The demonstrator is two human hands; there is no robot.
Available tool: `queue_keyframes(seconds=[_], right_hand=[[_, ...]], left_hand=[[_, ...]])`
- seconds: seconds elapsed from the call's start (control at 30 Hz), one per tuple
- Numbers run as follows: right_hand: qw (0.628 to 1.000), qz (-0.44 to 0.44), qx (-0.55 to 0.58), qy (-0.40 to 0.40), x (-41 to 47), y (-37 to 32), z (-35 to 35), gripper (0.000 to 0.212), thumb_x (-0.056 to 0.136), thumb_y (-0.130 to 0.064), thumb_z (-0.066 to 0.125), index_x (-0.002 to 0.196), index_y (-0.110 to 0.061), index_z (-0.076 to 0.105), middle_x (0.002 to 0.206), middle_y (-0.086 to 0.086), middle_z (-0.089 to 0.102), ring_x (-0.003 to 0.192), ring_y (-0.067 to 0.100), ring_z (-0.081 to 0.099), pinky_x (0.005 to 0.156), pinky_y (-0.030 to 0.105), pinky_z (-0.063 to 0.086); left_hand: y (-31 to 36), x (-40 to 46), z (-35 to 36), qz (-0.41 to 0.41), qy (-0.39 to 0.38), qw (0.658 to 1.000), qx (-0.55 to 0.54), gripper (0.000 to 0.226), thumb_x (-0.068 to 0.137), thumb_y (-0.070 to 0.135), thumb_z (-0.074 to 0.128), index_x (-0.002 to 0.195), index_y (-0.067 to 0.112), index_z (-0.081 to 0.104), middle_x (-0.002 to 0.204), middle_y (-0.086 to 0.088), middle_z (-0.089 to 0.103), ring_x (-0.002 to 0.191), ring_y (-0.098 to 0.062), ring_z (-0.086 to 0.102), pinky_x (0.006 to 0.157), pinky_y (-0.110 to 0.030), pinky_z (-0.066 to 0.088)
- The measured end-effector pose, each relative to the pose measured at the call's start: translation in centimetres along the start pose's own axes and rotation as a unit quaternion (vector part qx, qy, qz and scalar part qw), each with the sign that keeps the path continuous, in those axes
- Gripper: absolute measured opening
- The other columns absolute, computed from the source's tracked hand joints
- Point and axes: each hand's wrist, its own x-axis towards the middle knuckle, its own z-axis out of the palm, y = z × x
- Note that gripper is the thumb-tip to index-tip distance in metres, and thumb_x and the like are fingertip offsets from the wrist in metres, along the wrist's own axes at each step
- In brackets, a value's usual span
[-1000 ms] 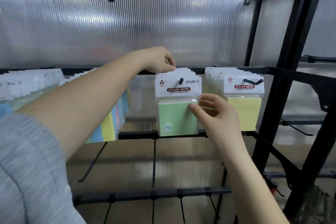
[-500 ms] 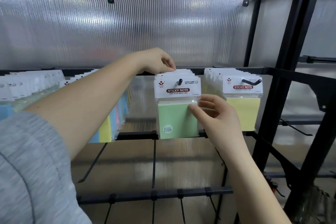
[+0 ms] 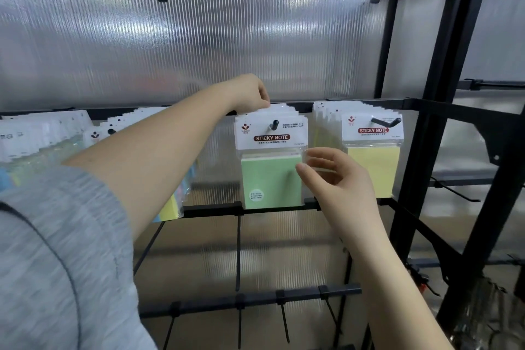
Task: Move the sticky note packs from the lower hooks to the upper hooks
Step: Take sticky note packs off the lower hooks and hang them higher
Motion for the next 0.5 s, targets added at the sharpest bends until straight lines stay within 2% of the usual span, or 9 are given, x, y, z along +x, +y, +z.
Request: queue_keyframes(seconds=[0.27, 0.37, 0.5], right_hand=[[0.999, -0.013, 0.003, 0.03, -0.9, 0.0, -1.5, 0.011, 0.086, -0.019, 0.067, 0.093, -0.027, 0.066, 0.089, -0.015, 0.066, 0.077, -0.007, 0.062, 0.067, 0.004, 0.045], [0.993, -0.049, -0.021, 0.101, -1.1, -0.1, -2.4, 0.01, 0.087, -0.014, 0.065, 0.089, -0.023, 0.067, 0.085, -0.014, 0.068, 0.079, -0.003, 0.062, 0.07, 0.007, 0.046], [0.969, -0.098, -0.07, 0.215, -0.9, 0.6, -3.8, 0.01, 0.089, -0.014, 0.061, 0.093, -0.022, 0.065, 0.091, -0.012, 0.064, 0.087, 0.003, 0.058, 0.081, 0.024, 0.05]], left_hand=[[0.2, -0.3, 0.0, -0.028, -0.006, 0.999, -0.026, 0.023, 0.094, 0.025, 0.055, 0.107, 0.012, 0.068, 0.111, -0.003, 0.063, 0.089, -0.016, 0.053, 0.074, -0.028, 0.04], [0.9, -0.8, -0.7, -0.023, -0.019, 1.0, 0.007, 0.021, 0.095, 0.025, 0.054, 0.105, 0.013, 0.068, 0.097, 0.002, 0.059, 0.087, -0.016, 0.051, 0.074, -0.028, 0.039], [2.6, -1.1, -1.3, -0.006, -0.011, 0.999, 0.039, 0.019, 0.092, 0.021, 0.056, 0.103, 0.011, 0.068, 0.105, 0.001, 0.061, 0.095, -0.018, 0.054, 0.078, -0.03, 0.041]])
